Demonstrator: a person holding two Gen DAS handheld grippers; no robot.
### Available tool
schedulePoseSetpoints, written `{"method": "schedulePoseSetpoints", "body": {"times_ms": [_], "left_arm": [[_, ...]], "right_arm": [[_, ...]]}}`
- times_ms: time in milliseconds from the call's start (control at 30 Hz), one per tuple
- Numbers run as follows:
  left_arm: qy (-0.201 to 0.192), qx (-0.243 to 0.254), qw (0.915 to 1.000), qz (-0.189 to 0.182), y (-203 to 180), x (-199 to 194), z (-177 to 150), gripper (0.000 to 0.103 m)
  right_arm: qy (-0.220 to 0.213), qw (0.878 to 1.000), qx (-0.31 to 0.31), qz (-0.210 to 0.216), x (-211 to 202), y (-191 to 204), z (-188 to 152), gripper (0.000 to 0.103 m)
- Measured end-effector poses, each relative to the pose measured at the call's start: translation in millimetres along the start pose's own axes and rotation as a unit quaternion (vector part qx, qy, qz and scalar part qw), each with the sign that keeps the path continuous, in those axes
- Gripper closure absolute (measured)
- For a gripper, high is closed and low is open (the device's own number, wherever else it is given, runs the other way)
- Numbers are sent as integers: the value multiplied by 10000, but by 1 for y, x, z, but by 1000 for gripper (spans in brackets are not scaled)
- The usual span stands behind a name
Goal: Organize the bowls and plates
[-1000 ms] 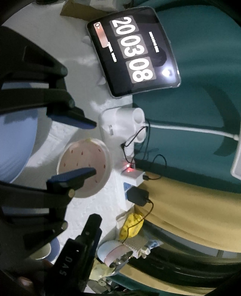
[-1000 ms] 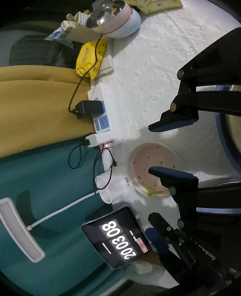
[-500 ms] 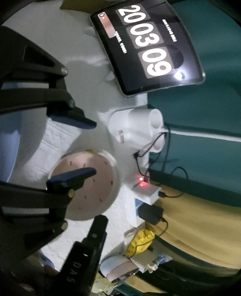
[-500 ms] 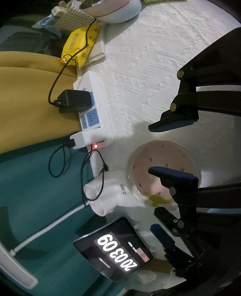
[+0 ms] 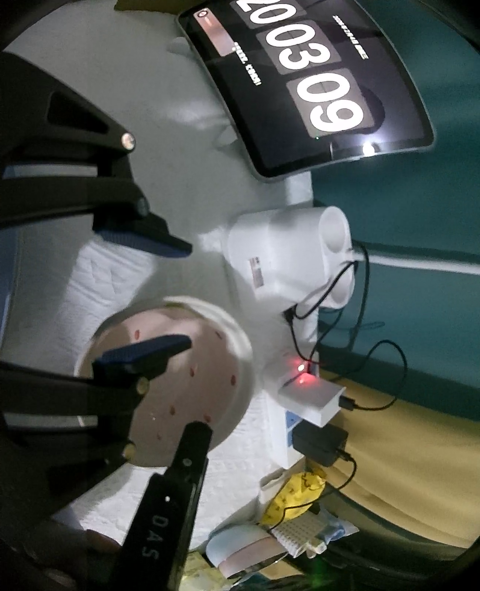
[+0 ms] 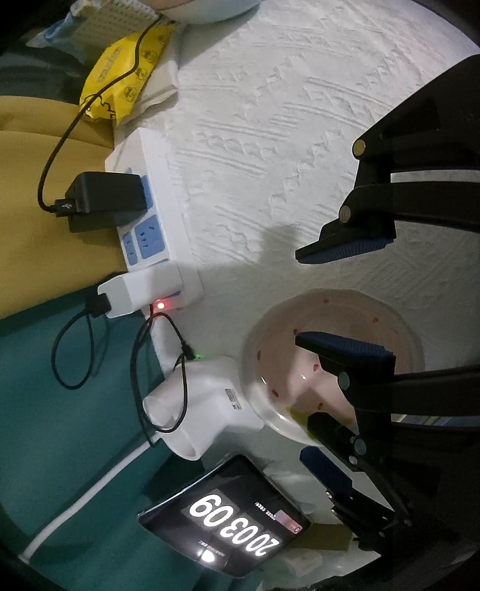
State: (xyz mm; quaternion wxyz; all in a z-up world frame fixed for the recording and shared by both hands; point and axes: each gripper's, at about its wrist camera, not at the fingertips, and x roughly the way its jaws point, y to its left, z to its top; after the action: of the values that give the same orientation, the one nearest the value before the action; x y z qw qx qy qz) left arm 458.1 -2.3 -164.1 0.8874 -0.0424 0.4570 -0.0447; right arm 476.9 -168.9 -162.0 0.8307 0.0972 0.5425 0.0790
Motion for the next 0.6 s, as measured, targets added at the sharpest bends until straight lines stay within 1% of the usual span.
{"method": "schedulePoseSetpoints", "body": {"times_ms": [133, 200, 300, 367, 433, 467, 533, 567, 600], "left_arm": [[77, 59, 10000, -2, -3, 6, 0, 58], [79, 115, 9999, 9, -5, 7, -1, 58], [130, 166, 9998, 10, -7, 10, -1, 58], [163, 219, 9996, 21, -9, 12, -2, 59], [191, 280, 9994, -3, -12, 14, -1, 59], [200, 304, 9993, -20, -14, 15, -2, 62], [252, 335, 9991, -56, -16, 17, -2, 66], [297, 327, 9990, -102, -16, 19, -3, 70], [323, 322, 9989, -117, -16, 21, -3, 71]], "right_arm": [[137, 9999, 16, -3, 8, 0, 0, 63], [321, 9994, 137, 2, 16, -4, 0, 63], [270, 9994, 224, 22, 15, -6, 0, 63], [278, 9994, 191, 42, 17, -6, 1, 70], [343, 9992, 190, 74, 19, -8, 1, 81], [353, 9992, 170, 80, 19, -8, 1, 83], [349, 9993, 113, 80, 21, -5, 0, 91], [345, 9994, 36, 90, 22, -3, 0, 93], [353, 9993, -13, 98, 23, -2, 0, 94]]}}
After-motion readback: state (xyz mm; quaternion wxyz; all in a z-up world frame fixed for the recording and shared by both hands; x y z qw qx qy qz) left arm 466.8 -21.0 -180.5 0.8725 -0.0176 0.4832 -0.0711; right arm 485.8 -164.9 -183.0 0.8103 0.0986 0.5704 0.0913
